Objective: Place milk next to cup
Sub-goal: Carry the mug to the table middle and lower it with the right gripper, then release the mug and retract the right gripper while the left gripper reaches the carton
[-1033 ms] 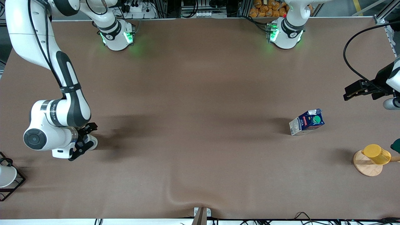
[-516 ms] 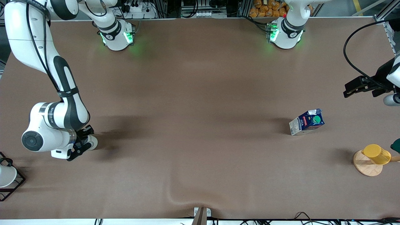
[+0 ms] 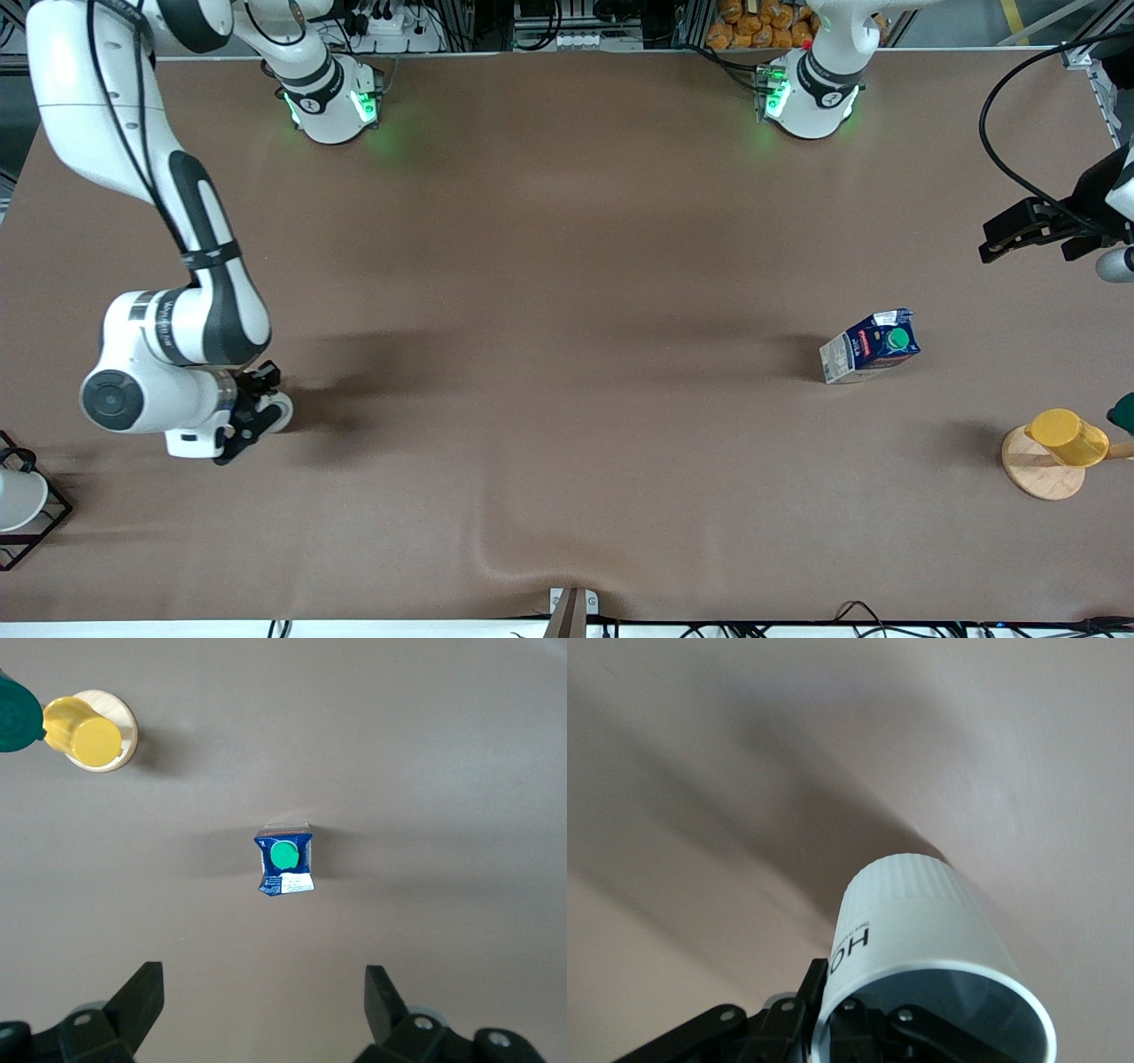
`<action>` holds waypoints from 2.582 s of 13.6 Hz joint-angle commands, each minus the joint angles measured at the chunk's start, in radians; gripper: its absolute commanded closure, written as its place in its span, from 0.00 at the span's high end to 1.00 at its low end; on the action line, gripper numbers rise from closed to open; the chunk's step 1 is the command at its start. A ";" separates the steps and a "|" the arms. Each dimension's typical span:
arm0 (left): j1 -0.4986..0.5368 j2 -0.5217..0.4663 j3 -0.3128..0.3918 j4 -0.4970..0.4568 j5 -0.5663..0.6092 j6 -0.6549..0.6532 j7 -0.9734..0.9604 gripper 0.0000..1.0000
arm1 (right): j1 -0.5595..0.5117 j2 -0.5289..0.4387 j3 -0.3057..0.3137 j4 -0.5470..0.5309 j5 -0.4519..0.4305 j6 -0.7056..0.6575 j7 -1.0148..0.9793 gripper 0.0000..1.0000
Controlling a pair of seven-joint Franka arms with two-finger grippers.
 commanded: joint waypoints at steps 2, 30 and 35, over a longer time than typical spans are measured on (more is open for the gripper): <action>0.005 -0.015 -0.012 0.001 0.002 -0.015 0.012 1.00 | 0.185 -0.017 0.004 0.084 0.001 -0.058 -0.037 0.00; 0.012 0.092 -0.008 -0.019 -0.034 0.068 0.010 1.00 | 0.563 -0.114 0.019 0.184 0.006 0.126 0.076 1.00; 0.007 0.180 -0.008 -0.127 -0.031 0.282 0.009 1.00 | 0.325 -0.232 0.019 0.184 0.015 -0.066 0.059 1.00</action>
